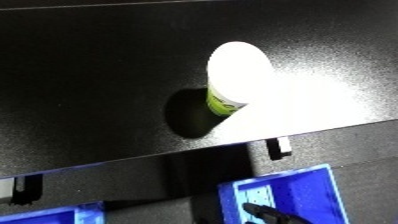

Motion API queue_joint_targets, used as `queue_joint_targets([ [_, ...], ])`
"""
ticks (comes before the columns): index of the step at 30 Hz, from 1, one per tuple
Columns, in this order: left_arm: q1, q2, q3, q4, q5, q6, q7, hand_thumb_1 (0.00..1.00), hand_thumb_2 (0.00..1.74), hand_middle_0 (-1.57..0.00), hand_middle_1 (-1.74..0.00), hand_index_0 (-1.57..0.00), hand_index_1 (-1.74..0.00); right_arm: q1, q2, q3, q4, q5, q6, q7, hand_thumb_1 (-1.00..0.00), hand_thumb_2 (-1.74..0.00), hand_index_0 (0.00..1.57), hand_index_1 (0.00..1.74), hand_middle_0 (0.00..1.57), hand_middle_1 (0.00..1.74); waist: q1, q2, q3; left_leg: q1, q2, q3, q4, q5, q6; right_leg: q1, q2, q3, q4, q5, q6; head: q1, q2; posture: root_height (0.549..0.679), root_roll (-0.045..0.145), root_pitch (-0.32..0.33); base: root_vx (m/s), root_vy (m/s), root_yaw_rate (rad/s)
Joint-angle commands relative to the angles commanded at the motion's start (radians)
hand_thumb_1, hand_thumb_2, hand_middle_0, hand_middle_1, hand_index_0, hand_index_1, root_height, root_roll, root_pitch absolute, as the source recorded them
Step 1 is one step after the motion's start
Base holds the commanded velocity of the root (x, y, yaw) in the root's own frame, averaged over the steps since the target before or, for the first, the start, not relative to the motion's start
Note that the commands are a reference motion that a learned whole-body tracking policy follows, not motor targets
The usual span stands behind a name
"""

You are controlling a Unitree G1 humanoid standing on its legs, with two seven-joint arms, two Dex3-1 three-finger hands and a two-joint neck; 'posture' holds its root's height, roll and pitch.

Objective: Pick up the object and place it into the box

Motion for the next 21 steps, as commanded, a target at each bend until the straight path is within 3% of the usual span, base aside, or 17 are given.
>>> queue_joint_targets([
  [1,0.003,0.005,0.000,0.014,-0.008,-0.007,-0.002,0.00,0.00,0.00,0.00,0.00,0.00,0.013,-0.023,-0.018,-0.082,0.018,0.033,0.058,0.00,0.00,0.00,0.00,0.00,0.00,-0.007,-0.006,-0.004,0.001,0.005,0.003,-0.002,0.001,-0.0044,0.000,0.0007,0.000,-0.001,-0.001,0.0010,-0.010,-0.009,0.629,0.028,0.000,0.015,-0.007,-0.064],
  [5,0.000,0.010,-0.009,0.048,-0.022,-0.022,-0.014,0.00,0.00,0.00,0.00,0.00,0.00,0.006,-0.064,-0.042,-0.209,0.073,0.078,0.156,0.00,0.00,0.00,0.00,0.00,0.00,-0.014,-0.011,-0.013,0.001,0.012,0.008,-0.003,0.001,-0.0128,0.001,0.0003,-0.001,-0.003,-0.003,0.0015,-0.017,-0.026,0.629,0.029,0.002,0.014,-0.006,-0.043],
  [10,-0.004,0.005,-0.019,0.084,-0.027,-0.042,-0.027,0.00,0.00,0.00,0.00,0.00,0.00,-0.036,-0.081,-0.083,-0.340,0.205,0.073,0.231,0.00,0.00,0.00,0.00,0.00,0.00,-0.017,-0.011,-0.023,0.001,0.018,0.011,-0.001,-0.002,-0.0213,0.002,-0.0004,0.000,-0.004,-0.007,0.0010,-0.019,-0.048,0.629,0.032,0.004,0.015,0.001,-0.009],
  [16,-0.014,-0.017,-0.023,0.129,-0.021,-0.053,-0.036,0.00,0.00,0.00,0.00,0.00,0.00,-0.118,-0.055,-0.161,-0.449,0.392,-0.043,0.221,0.00,0.00,0.00,0.00,0.00,0.00,-0.024,-0.005,-0.035,0.003,0.022,0.018,0.001,-0.008,-0.0270,0.005,-0.0004,0.006,-0.008,-0.011,-0.0010,-0.016,-0.082,0.631,0.040,0.004,0.016,0.024,-0.001],
  [21,-0.018,-0.047,-0.025,0.148,-0.005,-0.055,-0.032,0.00,0.00,0.00,0.00,0.00,0.00,-0.205,-0.001,-0.249,-0.511,0.491,-0.188,0.129,0.00,0.00,0.00,0.00,0.00,0.00,-0.029,0.008,-0.040,0.004,0.020,0.023,0.006,-0.016,-0.0305,0.007,0.0001,0.012,-0.008,-0.013,-0.0028,0.009,-0.097,0.631,0.048,0.003,0.012,0.033,0.009],
])
